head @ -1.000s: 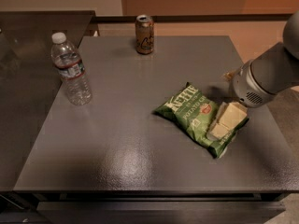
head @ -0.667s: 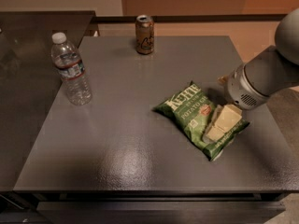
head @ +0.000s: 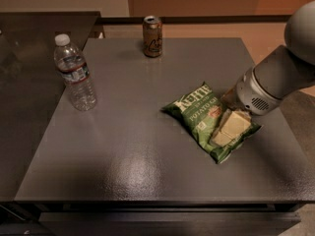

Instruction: Move green jalapeno chip bag near orange can

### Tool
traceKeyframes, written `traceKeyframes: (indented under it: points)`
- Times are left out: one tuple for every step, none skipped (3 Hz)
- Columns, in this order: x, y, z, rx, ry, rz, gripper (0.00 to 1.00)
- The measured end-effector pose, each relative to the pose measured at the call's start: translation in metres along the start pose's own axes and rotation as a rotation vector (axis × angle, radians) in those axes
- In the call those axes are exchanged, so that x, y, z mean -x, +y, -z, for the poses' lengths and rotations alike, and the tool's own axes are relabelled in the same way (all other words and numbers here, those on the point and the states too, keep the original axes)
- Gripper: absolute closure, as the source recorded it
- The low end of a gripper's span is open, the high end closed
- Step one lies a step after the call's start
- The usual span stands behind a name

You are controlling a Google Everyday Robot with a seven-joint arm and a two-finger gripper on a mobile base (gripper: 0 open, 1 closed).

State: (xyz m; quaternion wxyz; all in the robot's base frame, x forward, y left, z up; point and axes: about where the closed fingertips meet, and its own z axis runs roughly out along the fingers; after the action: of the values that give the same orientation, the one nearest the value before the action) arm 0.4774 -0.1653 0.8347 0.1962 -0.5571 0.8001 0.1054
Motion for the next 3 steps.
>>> traceKeyframes:
  points:
    - [0.008,0.003,0.015,-0.009,-0.001,-0.01,0.65]
    - [0.02,0.004,0.036,-0.033,-0.018,-0.015,0.88]
    - [0.033,0.003,0.055,-0.055,-0.035,-0.007,1.0]
